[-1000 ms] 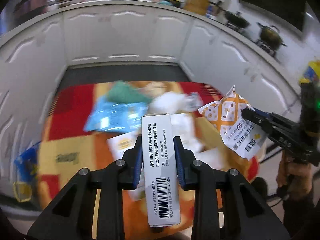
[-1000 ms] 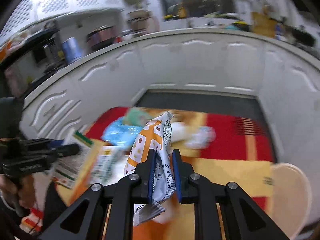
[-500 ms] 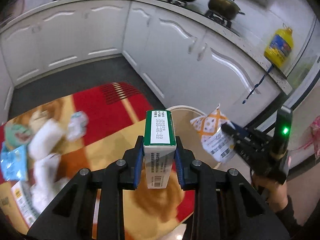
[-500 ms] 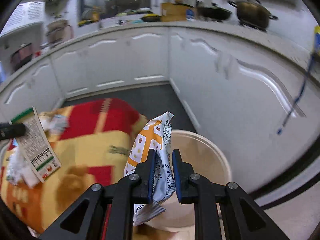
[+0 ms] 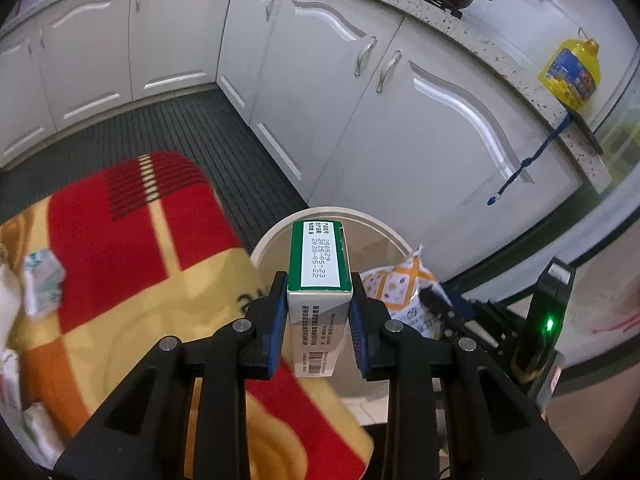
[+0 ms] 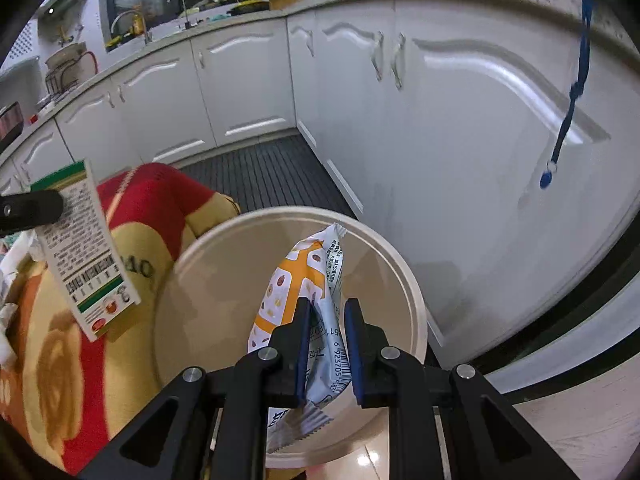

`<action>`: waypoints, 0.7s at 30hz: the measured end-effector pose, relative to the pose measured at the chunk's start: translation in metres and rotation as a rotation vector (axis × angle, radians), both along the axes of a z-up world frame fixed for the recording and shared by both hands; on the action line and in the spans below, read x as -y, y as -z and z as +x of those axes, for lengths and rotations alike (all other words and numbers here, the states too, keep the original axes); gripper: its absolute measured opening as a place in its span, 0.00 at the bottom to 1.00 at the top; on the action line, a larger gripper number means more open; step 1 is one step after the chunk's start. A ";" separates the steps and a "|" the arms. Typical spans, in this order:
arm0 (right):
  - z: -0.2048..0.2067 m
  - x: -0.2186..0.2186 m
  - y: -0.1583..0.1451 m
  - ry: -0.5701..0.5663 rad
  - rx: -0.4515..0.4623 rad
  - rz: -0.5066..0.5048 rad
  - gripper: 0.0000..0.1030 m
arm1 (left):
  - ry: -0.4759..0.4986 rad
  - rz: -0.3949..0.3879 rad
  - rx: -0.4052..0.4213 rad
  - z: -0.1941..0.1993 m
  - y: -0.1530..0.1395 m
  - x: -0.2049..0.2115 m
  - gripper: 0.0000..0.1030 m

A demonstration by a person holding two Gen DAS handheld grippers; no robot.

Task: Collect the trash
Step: 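Carry both items over the white bin and open both grippers, then move both tools back over the trash on the blanket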

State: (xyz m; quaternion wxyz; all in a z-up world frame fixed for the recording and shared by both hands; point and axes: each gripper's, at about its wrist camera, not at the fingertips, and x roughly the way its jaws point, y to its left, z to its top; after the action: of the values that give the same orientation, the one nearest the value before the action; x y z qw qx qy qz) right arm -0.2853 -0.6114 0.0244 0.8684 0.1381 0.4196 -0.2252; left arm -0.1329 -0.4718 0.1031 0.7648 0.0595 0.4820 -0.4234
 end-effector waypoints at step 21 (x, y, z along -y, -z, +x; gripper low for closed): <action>0.003 -0.007 0.021 0.018 -0.010 0.037 0.57 | -0.040 0.049 0.071 -0.014 0.015 -0.019 0.56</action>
State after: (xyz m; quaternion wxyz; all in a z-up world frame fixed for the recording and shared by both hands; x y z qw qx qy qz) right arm -0.2824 -0.6045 0.0031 0.8616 0.1567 0.4267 -0.2256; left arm -0.1465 -0.4527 0.0882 0.7882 0.0837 0.4657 -0.3936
